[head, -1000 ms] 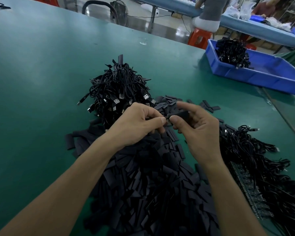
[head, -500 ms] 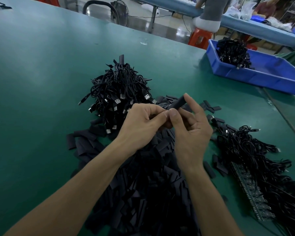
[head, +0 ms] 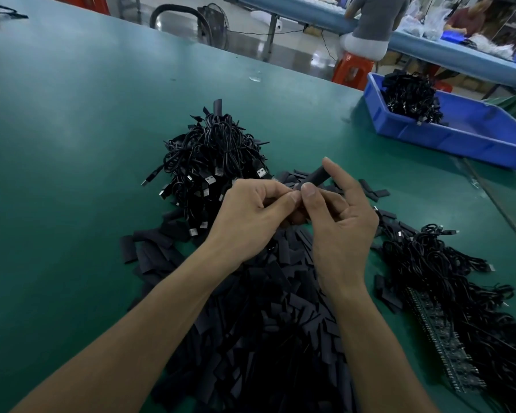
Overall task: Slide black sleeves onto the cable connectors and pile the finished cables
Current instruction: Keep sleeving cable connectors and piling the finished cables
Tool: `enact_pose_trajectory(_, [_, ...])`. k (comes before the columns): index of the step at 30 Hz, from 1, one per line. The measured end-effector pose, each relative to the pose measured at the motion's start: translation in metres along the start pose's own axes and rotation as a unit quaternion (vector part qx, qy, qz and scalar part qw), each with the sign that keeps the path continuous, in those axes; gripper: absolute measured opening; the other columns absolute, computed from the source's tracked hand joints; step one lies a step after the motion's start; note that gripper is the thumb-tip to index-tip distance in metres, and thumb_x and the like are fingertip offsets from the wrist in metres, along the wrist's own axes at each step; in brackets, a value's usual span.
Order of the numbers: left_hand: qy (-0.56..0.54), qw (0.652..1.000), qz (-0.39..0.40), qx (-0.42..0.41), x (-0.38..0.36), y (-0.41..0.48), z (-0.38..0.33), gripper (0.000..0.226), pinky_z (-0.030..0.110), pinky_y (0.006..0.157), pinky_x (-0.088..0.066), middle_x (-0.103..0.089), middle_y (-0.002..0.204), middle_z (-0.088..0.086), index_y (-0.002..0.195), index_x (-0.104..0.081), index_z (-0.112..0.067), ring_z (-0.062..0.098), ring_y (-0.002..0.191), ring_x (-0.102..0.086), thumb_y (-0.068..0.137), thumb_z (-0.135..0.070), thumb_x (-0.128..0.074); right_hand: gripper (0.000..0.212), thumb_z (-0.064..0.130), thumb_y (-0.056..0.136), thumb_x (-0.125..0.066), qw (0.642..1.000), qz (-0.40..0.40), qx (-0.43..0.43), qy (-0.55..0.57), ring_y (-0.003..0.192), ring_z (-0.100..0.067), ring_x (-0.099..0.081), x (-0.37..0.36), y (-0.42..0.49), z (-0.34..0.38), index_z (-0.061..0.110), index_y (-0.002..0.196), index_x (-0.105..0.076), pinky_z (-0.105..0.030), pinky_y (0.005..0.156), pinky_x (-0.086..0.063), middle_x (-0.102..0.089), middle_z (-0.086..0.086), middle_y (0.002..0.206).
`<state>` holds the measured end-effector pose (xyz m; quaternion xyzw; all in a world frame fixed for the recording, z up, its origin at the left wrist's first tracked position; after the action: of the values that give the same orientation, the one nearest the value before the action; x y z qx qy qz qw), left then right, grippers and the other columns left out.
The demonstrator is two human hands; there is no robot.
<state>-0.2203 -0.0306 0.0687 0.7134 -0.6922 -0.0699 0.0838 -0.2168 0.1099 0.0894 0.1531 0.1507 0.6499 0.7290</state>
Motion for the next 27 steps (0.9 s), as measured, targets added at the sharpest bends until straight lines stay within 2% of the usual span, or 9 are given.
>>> enact_pose_trajectory(4, [0.011,1.000,-0.006,-0.006,0.003,0.000,-0.003,0.017,0.026,0.072,-0.059,-0.077,0.078,0.005,0.091,-0.078,-0.007,0.019,0.077,-0.075,0.097,-0.013,-0.064,0.036,0.013,0.091,-0.070,0.999,-0.012,-0.002,0.037,0.072,-0.011,-0.072,-0.002,0.000,-0.001,0.040,0.113,-0.068,-0.024,0.070,-0.058,-0.077,0.000,0.080])
enact_pose_trajectory(10, [0.031,0.999,-0.009,-0.015,0.000,0.000,-0.006,0.015,0.040,0.077,-0.061,-0.076,0.080,0.005,0.089,-0.077,-0.010,0.025,0.079,-0.073,0.096,-0.017,-0.066,0.034,0.007,0.092,-0.068,0.997,-0.019,-0.023,0.065,0.075,-0.013,-0.070,0.001,0.002,-0.003,0.030,0.117,-0.064,-0.024,0.072,-0.057,-0.076,-0.004,0.082])
enact_pose_trajectory(13, [0.065,0.997,0.037,-0.006,-0.004,0.001,-0.002,0.012,0.027,0.073,-0.059,-0.074,0.084,-0.007,0.096,-0.074,-0.020,0.011,0.077,-0.069,0.090,-0.031,-0.073,0.032,0.002,0.093,-0.065,0.991,-0.063,-0.057,0.103,0.074,-0.013,-0.070,0.014,0.006,-0.008,0.025,0.116,-0.062,-0.025,0.071,-0.056,-0.076,-0.003,0.079])
enact_pose_trajectory(15, [0.141,0.985,0.097,0.005,-0.010,0.000,0.007,0.026,0.011,0.078,-0.052,-0.072,0.095,-0.014,0.108,-0.068,-0.027,-0.002,0.087,-0.066,0.085,-0.037,-0.077,0.030,0.000,0.095,-0.062,0.978,-0.094,-0.099,0.161,0.068,-0.013,-0.066,0.027,0.009,-0.015,0.020,0.118,-0.060,-0.024,0.063,-0.052,-0.074,-0.004,0.077])
enact_pose_trajectory(17, [0.204,0.966,0.159,0.000,-0.022,-0.005,0.014,0.034,0.004,0.084,-0.046,-0.069,0.104,-0.015,0.117,-0.063,-0.027,-0.008,0.097,-0.062,0.087,-0.035,-0.076,0.029,0.001,0.096,-0.061,0.966,-0.099,-0.129,0.199,0.064,-0.013,-0.064,0.031,0.009,-0.022,0.018,0.119,-0.057,-0.023,0.057,-0.050,-0.072,-0.004,0.077])
enact_pose_trajectory(19, [0.195,0.965,0.177,-0.002,-0.029,-0.008,0.015,0.020,0.012,0.083,-0.051,-0.071,0.100,-0.011,0.110,-0.065,-0.026,-0.003,0.094,-0.065,0.091,-0.030,-0.072,0.028,0.002,0.096,-0.062,0.967,-0.086,-0.140,0.196,0.064,-0.014,-0.064,0.030,0.009,-0.023,0.017,0.119,-0.057,-0.023,0.058,-0.051,-0.071,-0.004,0.077])
enact_pose_trajectory(21, [0.181,0.970,0.164,-0.001,-0.028,-0.008,0.013,0.004,0.018,0.074,-0.053,-0.071,0.089,-0.011,0.097,-0.066,-0.027,-0.001,0.082,-0.066,0.094,-0.028,-0.069,0.029,0.003,0.096,-0.062,0.966,-0.083,-0.143,0.196,0.065,-0.014,-0.064,0.029,0.009,-0.024,0.016,0.121,-0.057,-0.023,0.059,-0.052,-0.070,-0.003,0.077])
enact_pose_trajectory(24, [0.210,0.970,0.123,-0.016,-0.013,-0.003,0.003,0.011,0.010,0.056,-0.043,-0.065,0.074,-0.013,0.084,-0.062,-0.033,-0.003,0.063,-0.060,0.095,-0.036,-0.065,0.036,0.003,0.097,-0.059,0.968,-0.087,-0.136,0.194,0.066,-0.014,-0.067,0.032,0.010,-0.021,0.022,0.127,-0.054,-0.023,0.061,-0.052,-0.071,-0.002,0.077])
enact_pose_trajectory(27, [0.195,0.980,0.035,-0.025,0.015,0.005,-0.016,0.010,0.025,0.051,-0.052,-0.068,0.077,-0.005,0.087,-0.061,-0.033,0.006,0.055,-0.059,0.090,-0.042,-0.061,0.042,0.009,0.099,-0.058,0.973,-0.056,-0.149,0.169,0.070,-0.017,-0.071,0.028,0.009,-0.021,0.026,0.135,-0.047,-0.024,0.063,-0.055,-0.076,-0.009,0.089])
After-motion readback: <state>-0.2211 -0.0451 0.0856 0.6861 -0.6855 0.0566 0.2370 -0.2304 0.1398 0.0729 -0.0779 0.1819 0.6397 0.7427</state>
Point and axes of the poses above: each hand's wrist, its own y-axis towards the middle knuckle, its own x-axis out of the back of the hand, z = x × y, the point moved 10 cm from there along y, towards the middle knuckle
